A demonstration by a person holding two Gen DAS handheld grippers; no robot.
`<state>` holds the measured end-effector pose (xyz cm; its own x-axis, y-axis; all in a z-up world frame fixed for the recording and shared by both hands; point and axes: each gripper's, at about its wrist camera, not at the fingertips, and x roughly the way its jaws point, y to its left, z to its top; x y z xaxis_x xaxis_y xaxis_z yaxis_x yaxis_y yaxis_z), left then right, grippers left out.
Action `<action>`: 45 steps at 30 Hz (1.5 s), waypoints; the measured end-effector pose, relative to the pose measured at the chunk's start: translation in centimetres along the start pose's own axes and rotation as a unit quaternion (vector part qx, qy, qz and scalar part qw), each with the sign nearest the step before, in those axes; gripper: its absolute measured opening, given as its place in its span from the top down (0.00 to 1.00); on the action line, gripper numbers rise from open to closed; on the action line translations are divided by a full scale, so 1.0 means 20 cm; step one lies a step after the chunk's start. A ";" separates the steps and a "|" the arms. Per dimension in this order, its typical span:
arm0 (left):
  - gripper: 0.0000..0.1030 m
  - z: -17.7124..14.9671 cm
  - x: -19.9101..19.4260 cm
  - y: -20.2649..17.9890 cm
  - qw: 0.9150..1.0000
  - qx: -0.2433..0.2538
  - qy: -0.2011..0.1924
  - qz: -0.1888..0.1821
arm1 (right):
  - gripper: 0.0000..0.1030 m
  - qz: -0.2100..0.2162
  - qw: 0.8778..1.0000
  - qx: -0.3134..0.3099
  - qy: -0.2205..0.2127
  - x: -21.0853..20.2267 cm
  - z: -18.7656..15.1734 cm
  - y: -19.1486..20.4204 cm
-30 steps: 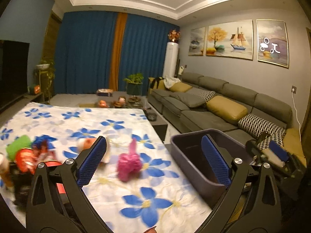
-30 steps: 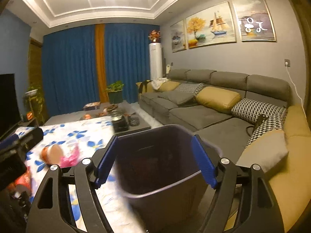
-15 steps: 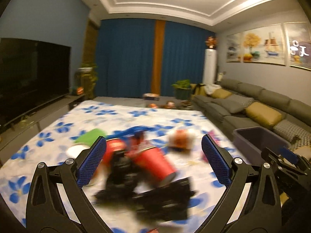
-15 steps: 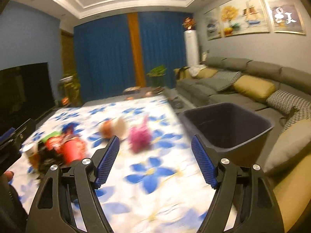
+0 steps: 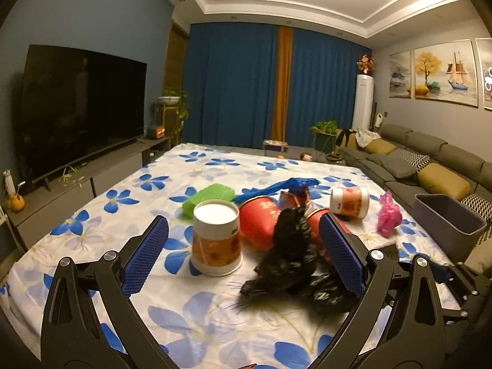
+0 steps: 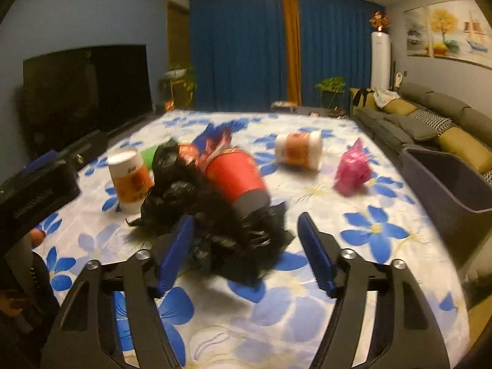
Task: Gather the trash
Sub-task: 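Move both open tools back to the trash pile on the table, then grasp a black plastic bag with the right tool while the left grasps another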
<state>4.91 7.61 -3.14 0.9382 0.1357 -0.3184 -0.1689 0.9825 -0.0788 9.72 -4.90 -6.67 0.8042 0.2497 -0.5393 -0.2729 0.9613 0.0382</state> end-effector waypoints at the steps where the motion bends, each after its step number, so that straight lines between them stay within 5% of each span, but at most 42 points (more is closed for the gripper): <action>1: 0.06 0.00 0.01 0.01 1.000 0.001 0.001 -0.002 | 0.48 0.003 1.000 -0.001 0.007 0.02 0.00 0.01; 5: 0.06 -0.01 0.04 0.00 1.000 0.005 0.009 -0.018 | 0.76 0.008 1.000 -0.008 0.028 0.09 -0.02 0.04; 10: 0.06 -0.04 0.08 -0.05 0.999 0.020 0.019 -0.034 | 0.97 0.013 0.999 -0.009 0.031 0.10 -0.03 0.02; 27: 0.19 -0.10 0.29 -0.25 0.990 0.065 0.089 -0.083 | 0.98 -0.034 0.999 0.020 -0.017 -0.10 0.00 -0.20; 32: 0.42 -0.11 0.35 -0.29 0.985 0.074 0.121 -0.095 | 0.98 -0.046 0.998 0.030 -0.030 -0.14 0.01 -0.25; 35: 0.63 -0.12 0.37 -0.28 0.983 0.071 0.136 -0.103 | 0.98 -0.052 0.997 0.036 -0.033 -0.16 0.02 -0.28; 37: 0.86 -0.13 0.38 -0.28 0.981 0.069 0.143 -0.108 | 0.98 -0.057 0.997 0.039 -0.036 -0.17 0.03 -0.30; 39: 0.96 -0.13 0.38 -0.27 0.982 0.064 0.141 -0.108 | 0.98 -0.060 0.997 0.043 -0.039 -0.18 0.03 -0.31; 45: 0.98 -0.06 0.29 -0.27 0.986 0.058 0.108 -0.111 | 0.98 -0.070 0.995 0.049 -0.051 -0.22 0.05 -0.36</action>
<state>10.82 3.03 -5.69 0.8601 -0.1020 -0.4998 0.0806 0.9947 -0.0643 8.66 -12.83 -3.64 0.8819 0.1175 -0.4566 -0.1050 0.9931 0.0527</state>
